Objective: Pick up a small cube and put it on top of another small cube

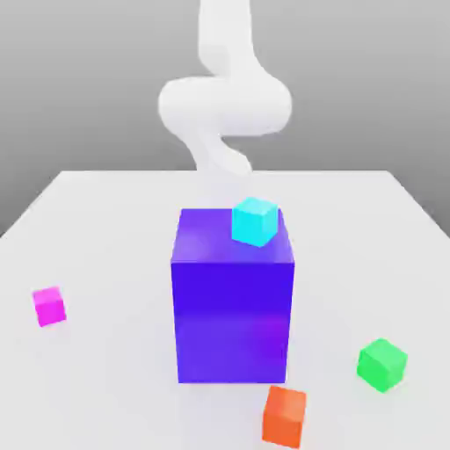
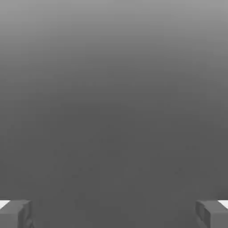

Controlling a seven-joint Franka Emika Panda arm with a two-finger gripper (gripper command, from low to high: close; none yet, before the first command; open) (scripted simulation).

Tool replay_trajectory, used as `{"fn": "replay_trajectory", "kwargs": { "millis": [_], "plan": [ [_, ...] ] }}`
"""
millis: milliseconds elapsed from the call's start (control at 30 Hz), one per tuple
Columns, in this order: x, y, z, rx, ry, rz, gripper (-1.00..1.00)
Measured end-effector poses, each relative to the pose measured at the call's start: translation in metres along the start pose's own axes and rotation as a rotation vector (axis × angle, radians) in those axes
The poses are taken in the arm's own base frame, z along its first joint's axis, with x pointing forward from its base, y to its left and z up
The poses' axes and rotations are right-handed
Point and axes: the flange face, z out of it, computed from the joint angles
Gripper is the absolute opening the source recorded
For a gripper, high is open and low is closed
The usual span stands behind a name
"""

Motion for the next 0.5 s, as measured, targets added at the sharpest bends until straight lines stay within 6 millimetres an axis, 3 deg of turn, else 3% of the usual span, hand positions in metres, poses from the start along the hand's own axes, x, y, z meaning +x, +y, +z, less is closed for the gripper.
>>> {"fn": "replay_trajectory", "kwargs": {
  "millis": [233, 500],
  "plan": [
    [0.04, 0.072, 0.102, -0.193, 0.036, 0.448, 0.0],
    [0.067, 0.19, 0.188, -0.388, 0.118, 0.962, 0.0]
  ]
}}
